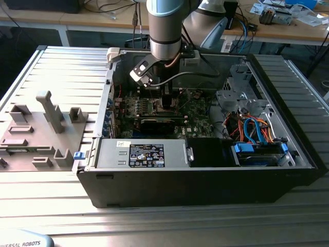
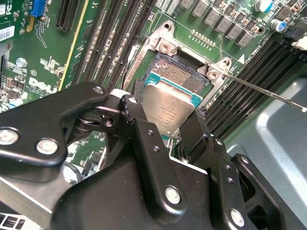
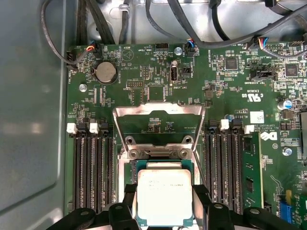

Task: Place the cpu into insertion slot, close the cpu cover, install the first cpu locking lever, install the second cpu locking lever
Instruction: 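Place the cpu into insertion slot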

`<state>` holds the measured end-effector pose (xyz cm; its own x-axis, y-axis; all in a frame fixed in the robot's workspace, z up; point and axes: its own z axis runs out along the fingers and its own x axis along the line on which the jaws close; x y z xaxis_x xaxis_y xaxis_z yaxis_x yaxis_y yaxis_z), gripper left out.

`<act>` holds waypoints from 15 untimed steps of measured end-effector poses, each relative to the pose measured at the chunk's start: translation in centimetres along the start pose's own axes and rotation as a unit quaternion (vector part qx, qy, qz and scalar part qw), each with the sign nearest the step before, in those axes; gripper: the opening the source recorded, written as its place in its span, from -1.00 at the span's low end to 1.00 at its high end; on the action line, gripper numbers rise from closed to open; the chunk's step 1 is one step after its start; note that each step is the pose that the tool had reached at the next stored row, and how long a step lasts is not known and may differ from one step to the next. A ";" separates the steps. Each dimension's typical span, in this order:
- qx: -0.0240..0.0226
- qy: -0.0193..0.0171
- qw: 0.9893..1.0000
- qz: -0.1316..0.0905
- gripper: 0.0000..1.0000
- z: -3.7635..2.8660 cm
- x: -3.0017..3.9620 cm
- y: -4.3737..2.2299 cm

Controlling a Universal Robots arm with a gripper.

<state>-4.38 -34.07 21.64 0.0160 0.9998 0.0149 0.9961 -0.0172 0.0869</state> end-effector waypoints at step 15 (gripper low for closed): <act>0.000 -0.005 1.000 -0.007 0.08 0.85 0.21 -0.52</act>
<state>-4.82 -33.83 20.75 0.0037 1.0000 0.0032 0.9962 -0.0040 0.0871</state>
